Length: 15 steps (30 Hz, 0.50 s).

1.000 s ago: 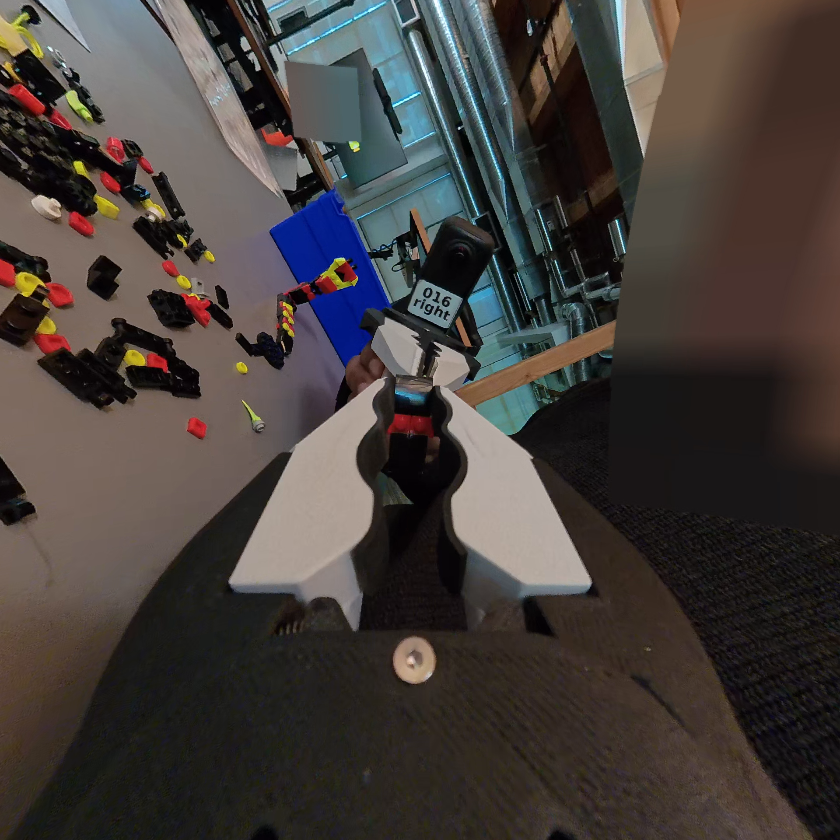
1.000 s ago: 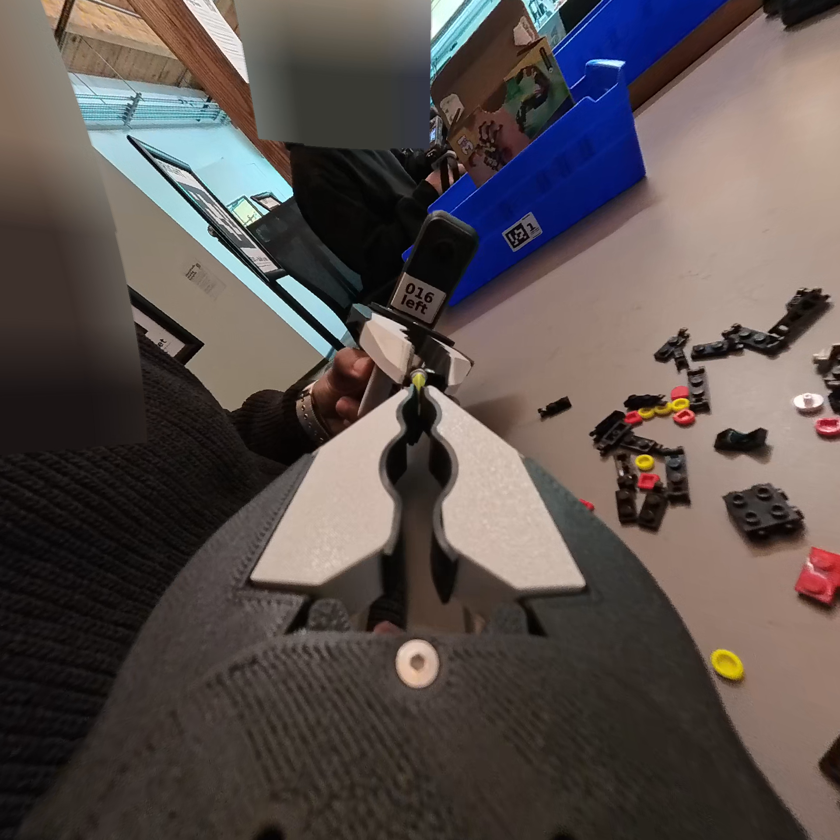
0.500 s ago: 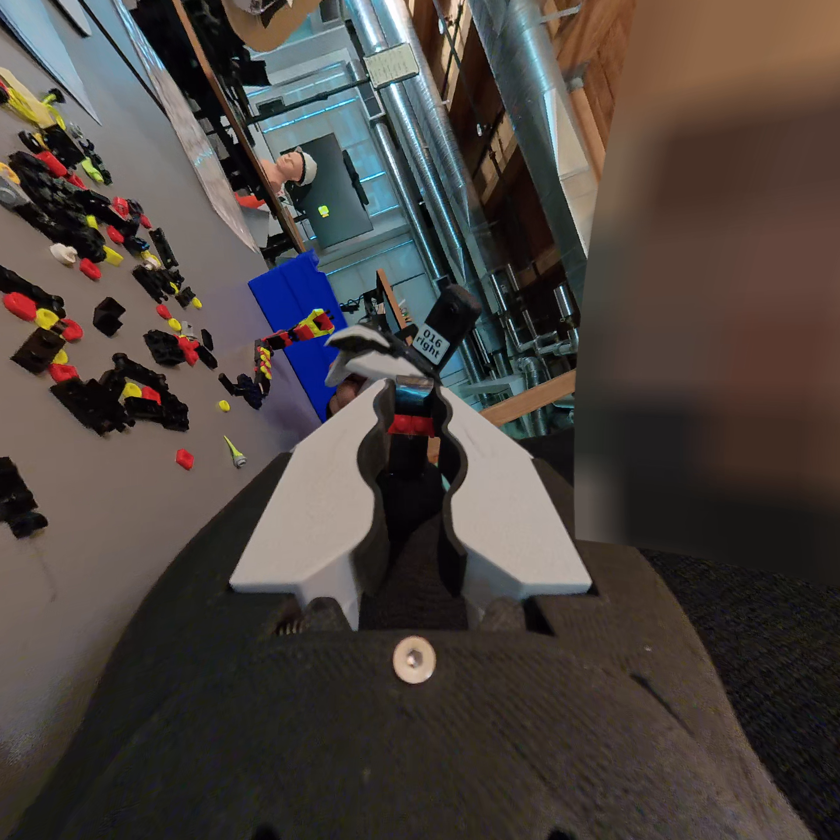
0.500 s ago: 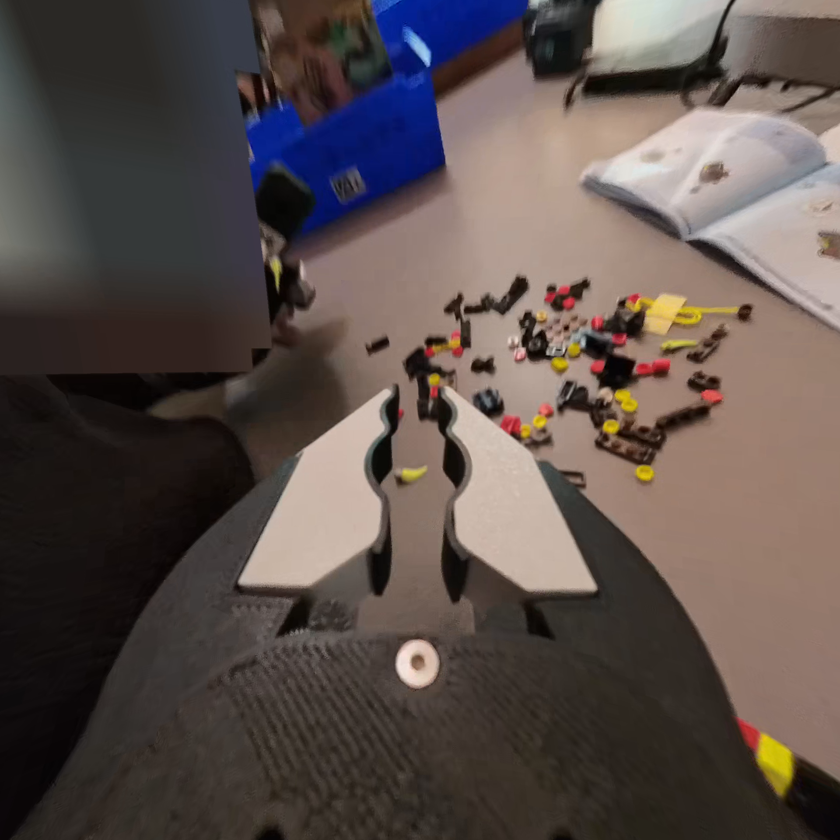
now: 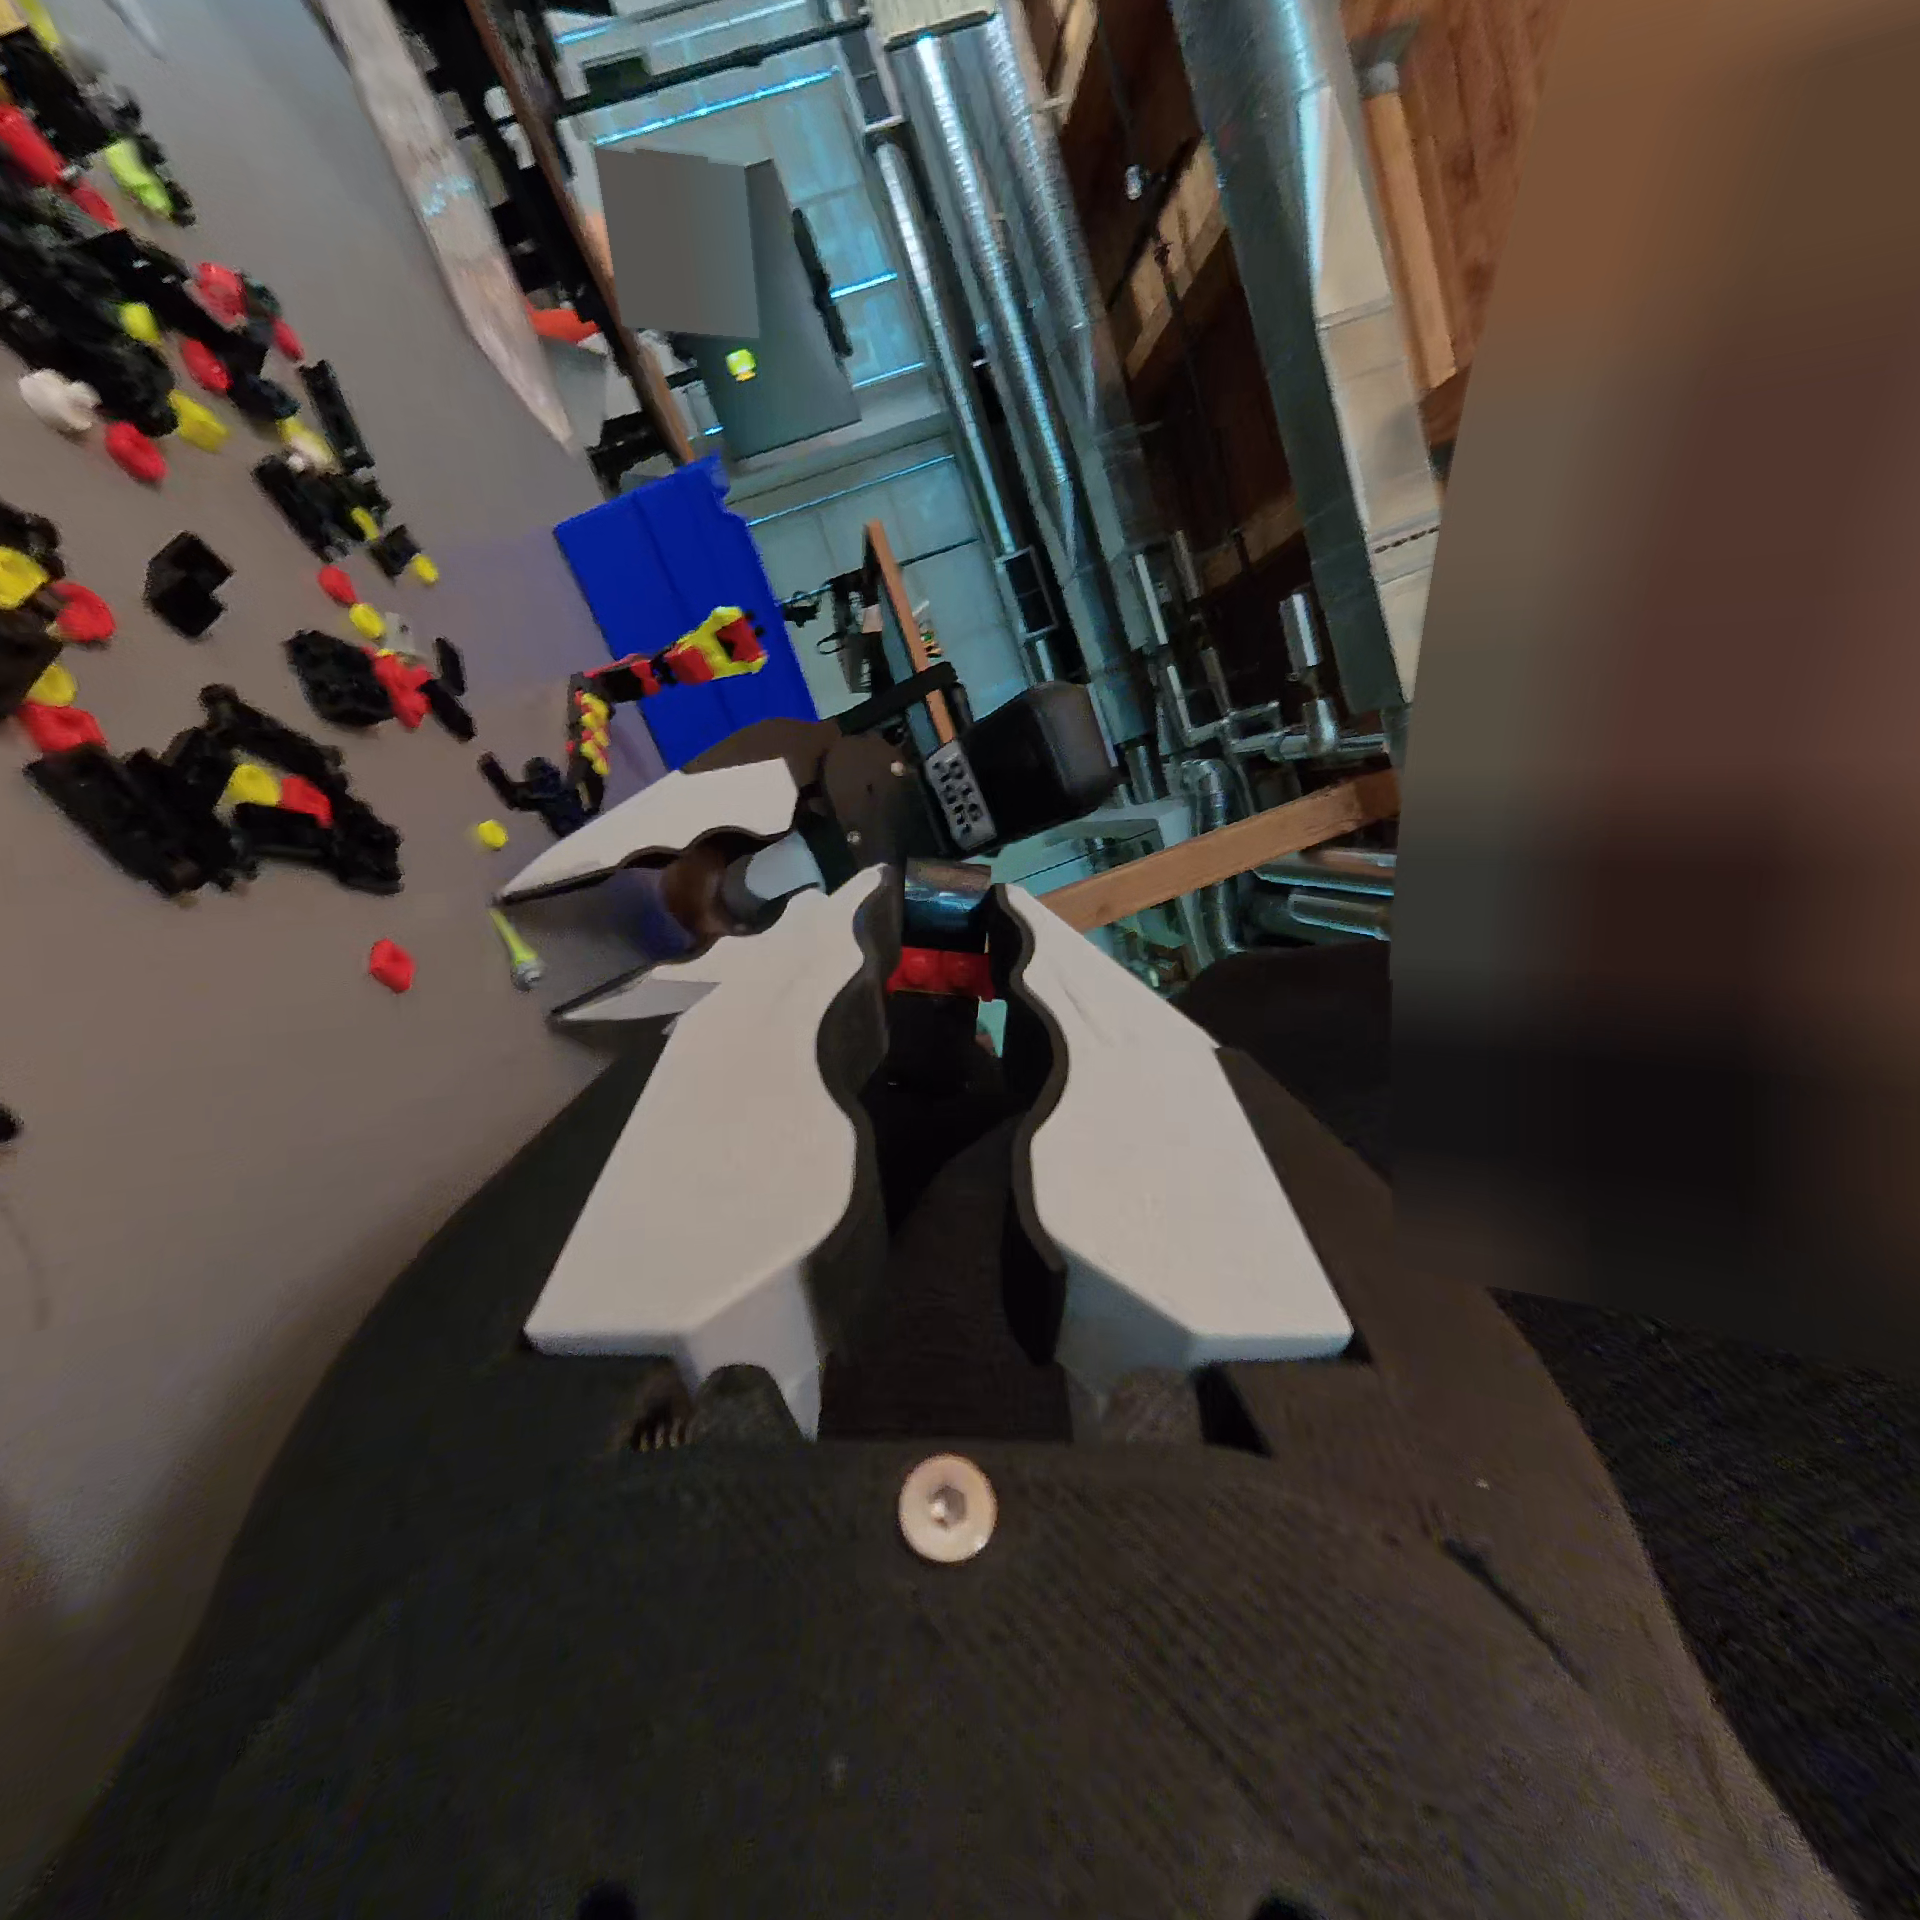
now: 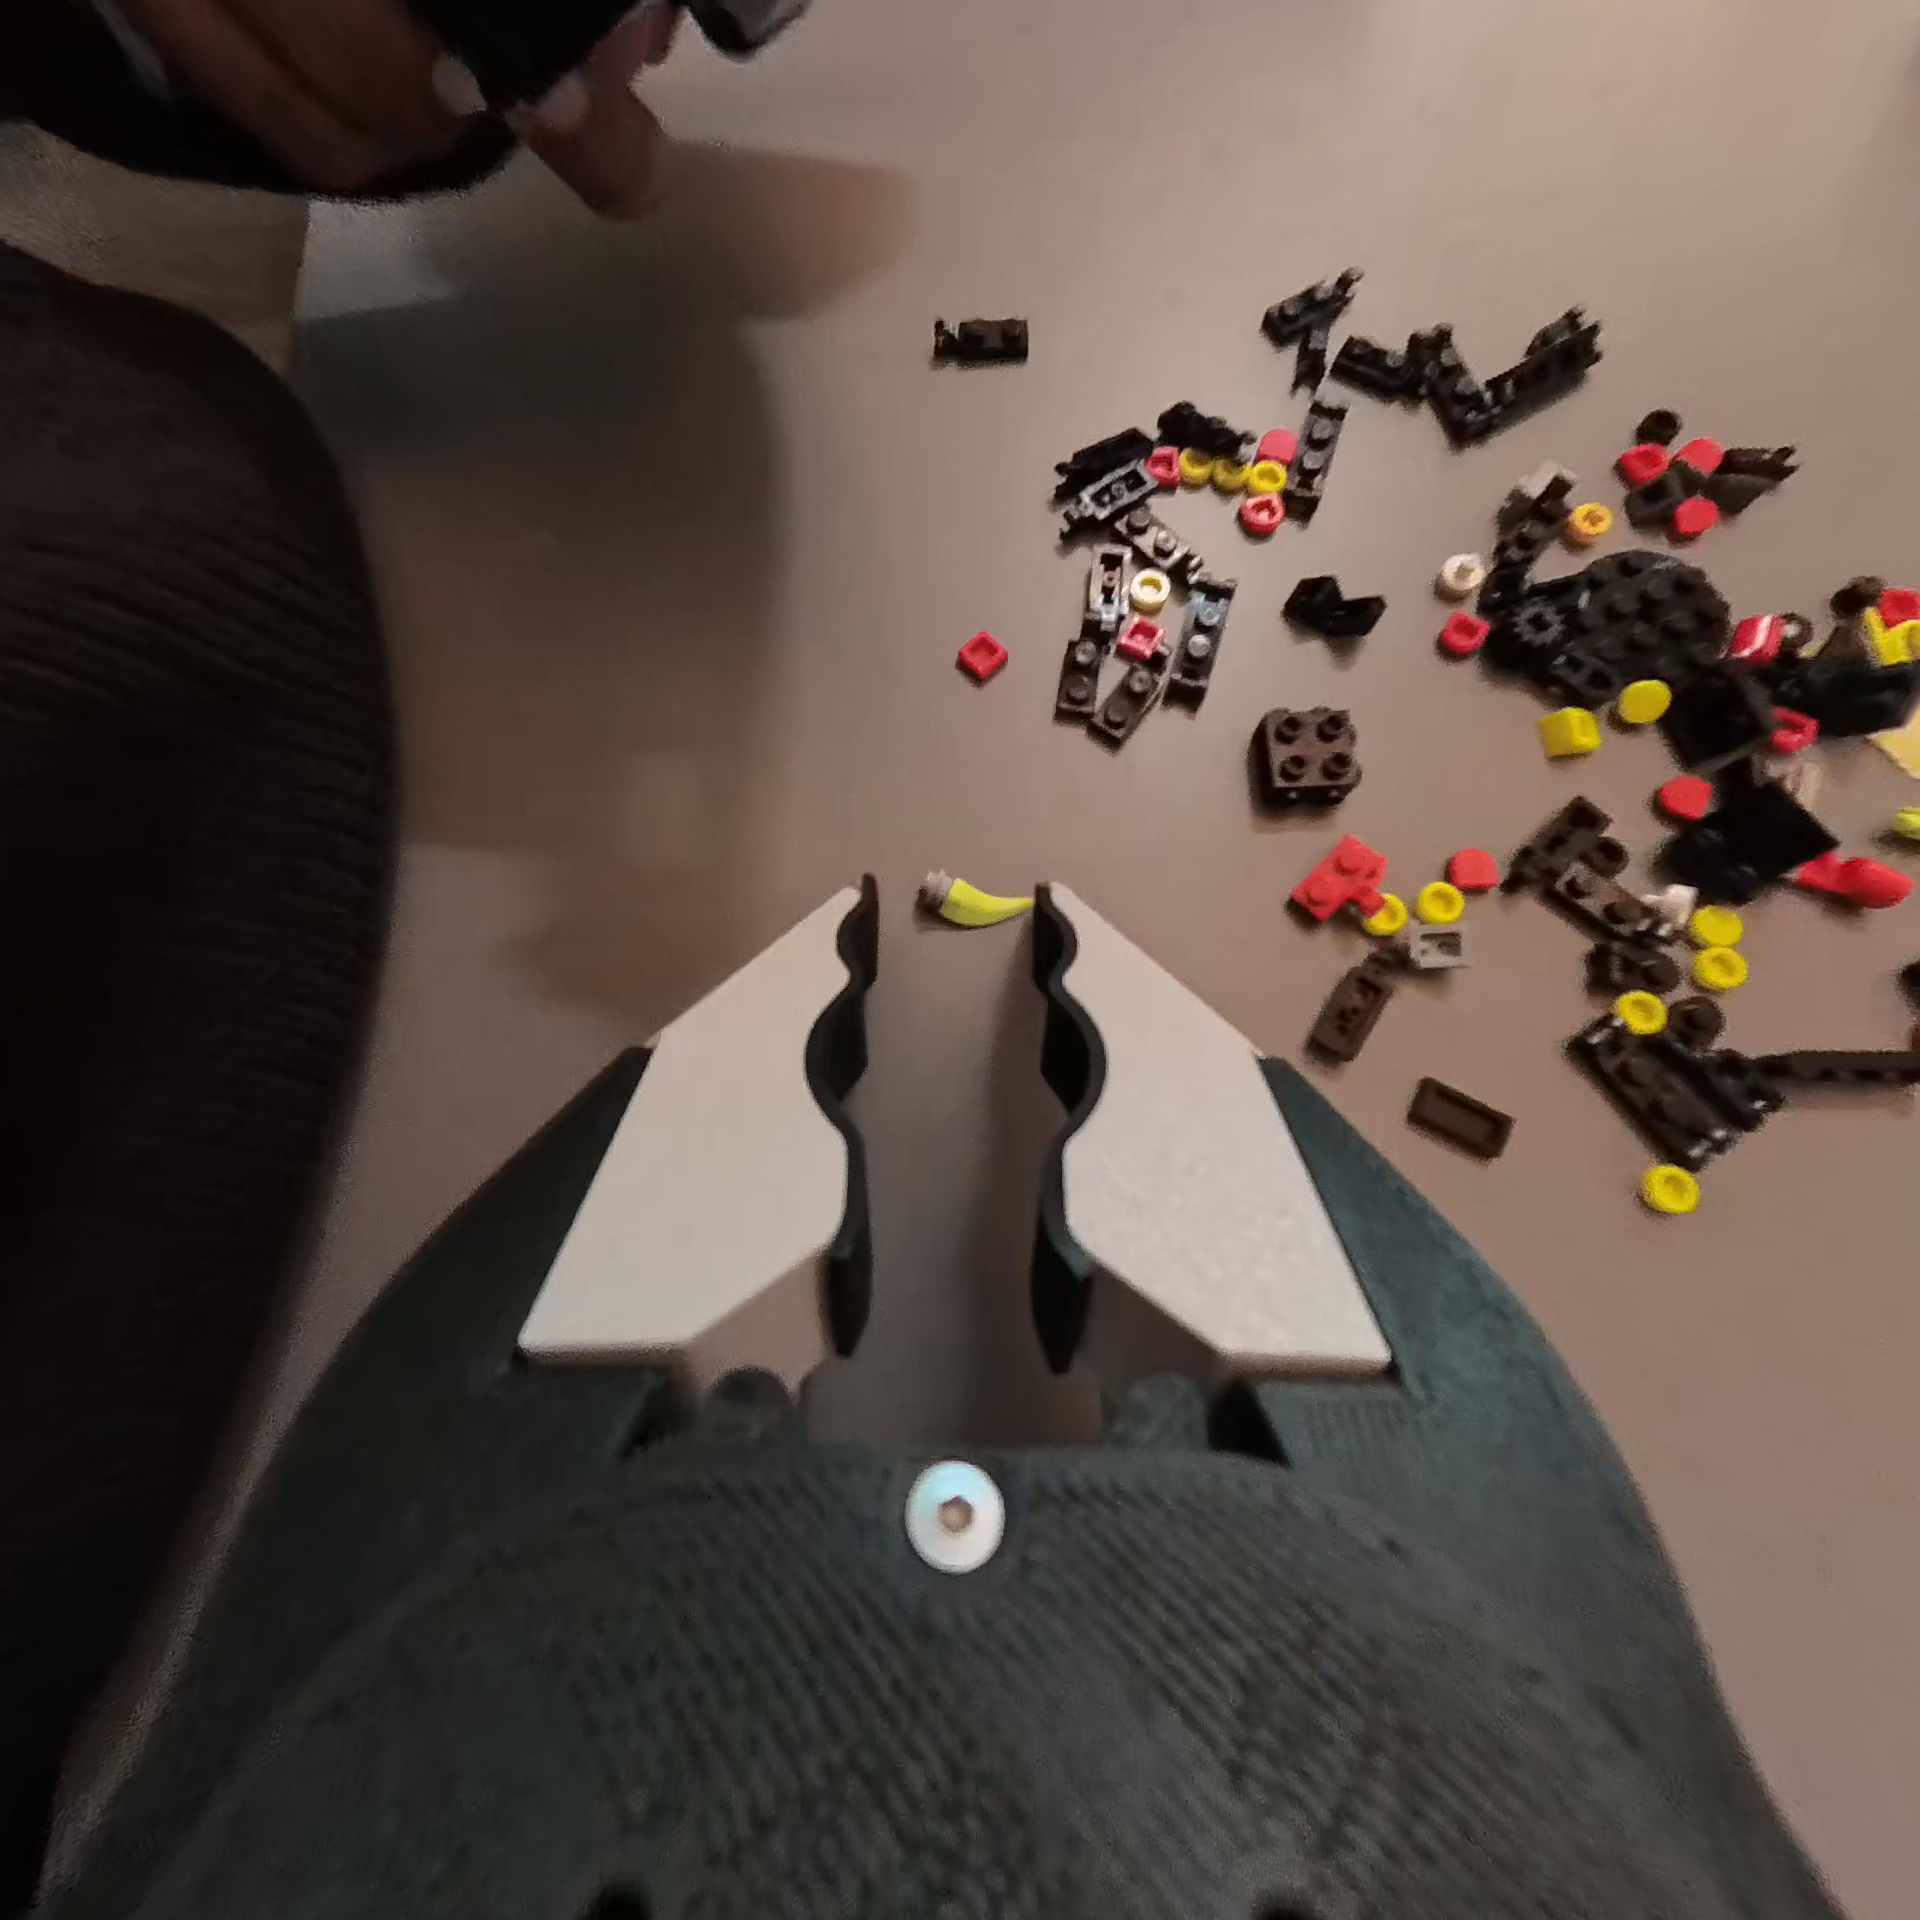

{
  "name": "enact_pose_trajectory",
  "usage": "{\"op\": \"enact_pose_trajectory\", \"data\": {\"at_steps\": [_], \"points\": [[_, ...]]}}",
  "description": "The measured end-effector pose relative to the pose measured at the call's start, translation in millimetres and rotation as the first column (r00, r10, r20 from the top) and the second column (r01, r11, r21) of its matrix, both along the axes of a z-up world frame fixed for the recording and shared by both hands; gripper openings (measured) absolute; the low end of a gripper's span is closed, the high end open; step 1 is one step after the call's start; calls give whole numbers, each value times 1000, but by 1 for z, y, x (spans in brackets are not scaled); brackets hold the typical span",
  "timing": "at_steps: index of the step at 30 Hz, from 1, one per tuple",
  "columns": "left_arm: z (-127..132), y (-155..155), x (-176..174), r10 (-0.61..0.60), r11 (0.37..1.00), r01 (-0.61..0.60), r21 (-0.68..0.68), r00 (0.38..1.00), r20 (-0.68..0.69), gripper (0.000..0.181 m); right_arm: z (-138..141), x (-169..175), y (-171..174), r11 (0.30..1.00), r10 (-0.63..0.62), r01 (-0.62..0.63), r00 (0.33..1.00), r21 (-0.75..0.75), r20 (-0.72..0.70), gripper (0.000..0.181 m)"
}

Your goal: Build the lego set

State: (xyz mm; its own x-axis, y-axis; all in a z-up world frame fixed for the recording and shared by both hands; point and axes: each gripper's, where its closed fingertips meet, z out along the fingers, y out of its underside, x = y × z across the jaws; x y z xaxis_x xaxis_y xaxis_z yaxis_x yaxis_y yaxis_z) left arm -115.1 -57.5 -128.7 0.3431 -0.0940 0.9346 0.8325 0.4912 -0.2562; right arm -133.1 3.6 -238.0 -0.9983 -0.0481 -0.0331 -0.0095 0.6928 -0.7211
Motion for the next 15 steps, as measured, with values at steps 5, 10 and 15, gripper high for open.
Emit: {"op": "enact_pose_trajectory", "data": {"at_steps": [5,10,15], "points": [[-36,7,2,-12,972,30,-234,997,81,13,-2,3,-5,1000,28,-27,998,11,-59,8],[-65,14,6,-33,882,75,-465,995,98,14,3,4,-6,1000,27,-27,998,-3,-60,4],[-85,19,8,-44,789,100,-606,993,106,14,17,6,-10,998,-6,5,1000,-69,-14,4]]}}
